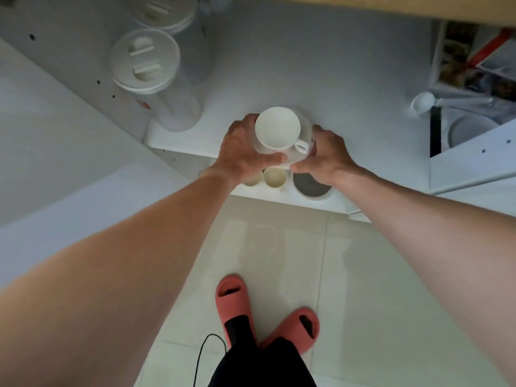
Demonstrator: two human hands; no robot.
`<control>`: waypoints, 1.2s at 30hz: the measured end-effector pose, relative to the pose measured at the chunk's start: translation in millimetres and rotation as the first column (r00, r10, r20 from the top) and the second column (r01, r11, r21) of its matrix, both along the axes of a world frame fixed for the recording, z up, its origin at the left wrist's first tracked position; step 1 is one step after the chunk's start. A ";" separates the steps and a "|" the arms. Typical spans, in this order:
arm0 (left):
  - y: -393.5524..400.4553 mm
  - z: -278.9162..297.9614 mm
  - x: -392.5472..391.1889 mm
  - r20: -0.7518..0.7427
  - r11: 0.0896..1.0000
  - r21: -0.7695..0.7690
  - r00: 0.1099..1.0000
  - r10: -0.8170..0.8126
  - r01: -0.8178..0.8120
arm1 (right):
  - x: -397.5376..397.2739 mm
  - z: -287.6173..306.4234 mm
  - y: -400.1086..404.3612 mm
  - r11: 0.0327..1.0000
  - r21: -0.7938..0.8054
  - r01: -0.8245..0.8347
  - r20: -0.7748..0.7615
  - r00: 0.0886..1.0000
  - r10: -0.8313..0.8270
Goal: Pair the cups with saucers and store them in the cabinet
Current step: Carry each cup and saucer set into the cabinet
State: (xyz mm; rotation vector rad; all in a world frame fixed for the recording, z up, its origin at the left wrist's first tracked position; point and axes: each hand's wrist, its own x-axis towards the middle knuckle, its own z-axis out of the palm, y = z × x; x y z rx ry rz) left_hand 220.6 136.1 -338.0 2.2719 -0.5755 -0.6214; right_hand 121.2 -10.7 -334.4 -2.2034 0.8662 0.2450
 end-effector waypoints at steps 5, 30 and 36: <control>-11.6 -1.2 29.6 0.002 0.992 -0.005 0.992 -0.123 0.123 | 23.0 0.3 -15.9 0.998 -0.058 0.017 -0.018 1.000 -0.018; 22.6 10.8 17.2 0.258 0.783 0.570 0.851 -0.457 0.247 | -10.3 8.3 44.2 0.889 -0.402 -0.221 -0.330 0.940 0.085; 89.9 109.9 -60.7 0.188 0.678 0.665 0.808 -0.559 0.314 | -91.7 106.5 109.5 0.909 -0.274 -0.315 -0.356 0.911 0.208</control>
